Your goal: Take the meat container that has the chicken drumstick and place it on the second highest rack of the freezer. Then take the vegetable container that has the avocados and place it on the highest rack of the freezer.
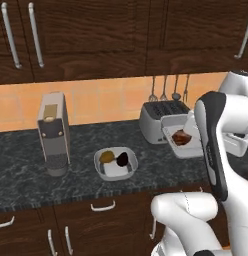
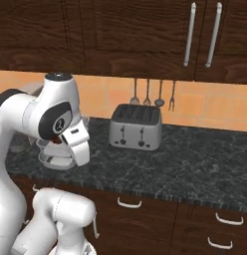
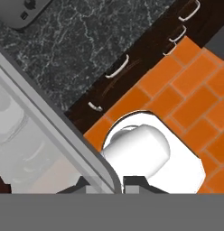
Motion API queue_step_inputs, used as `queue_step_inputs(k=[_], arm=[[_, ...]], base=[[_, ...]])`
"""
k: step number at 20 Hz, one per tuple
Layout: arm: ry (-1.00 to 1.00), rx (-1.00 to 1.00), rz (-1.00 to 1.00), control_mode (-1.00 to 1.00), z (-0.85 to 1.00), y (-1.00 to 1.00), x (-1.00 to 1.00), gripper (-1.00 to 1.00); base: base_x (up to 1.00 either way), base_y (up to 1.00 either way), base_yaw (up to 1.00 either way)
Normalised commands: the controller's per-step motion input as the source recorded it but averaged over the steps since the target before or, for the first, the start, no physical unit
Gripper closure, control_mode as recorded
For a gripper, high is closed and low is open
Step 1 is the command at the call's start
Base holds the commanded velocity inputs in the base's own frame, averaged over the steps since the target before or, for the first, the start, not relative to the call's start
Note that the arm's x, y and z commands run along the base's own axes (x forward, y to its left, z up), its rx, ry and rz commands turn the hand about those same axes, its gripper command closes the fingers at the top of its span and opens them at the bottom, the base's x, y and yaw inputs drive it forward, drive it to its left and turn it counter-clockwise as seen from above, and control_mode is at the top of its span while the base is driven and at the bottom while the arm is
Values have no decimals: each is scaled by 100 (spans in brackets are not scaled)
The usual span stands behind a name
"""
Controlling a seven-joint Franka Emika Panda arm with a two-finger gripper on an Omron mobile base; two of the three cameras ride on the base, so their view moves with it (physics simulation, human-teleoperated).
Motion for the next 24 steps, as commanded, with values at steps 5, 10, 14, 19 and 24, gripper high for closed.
queue_step_inputs(k=[5,10,14,19,24], arm=[[0,0,0,100,0,0,0,100],[0,0,0,100,0,0,0,100],[0,0,0,100,0,0,0,100],[0,0,0,100,0,0,0,100],[0,0,0,100,0,0,0,100]], base=[[-57,-1,-61],[-26,0,-93],[-21,0,-95],[-9,0,-95],[-7,-7,-89]])
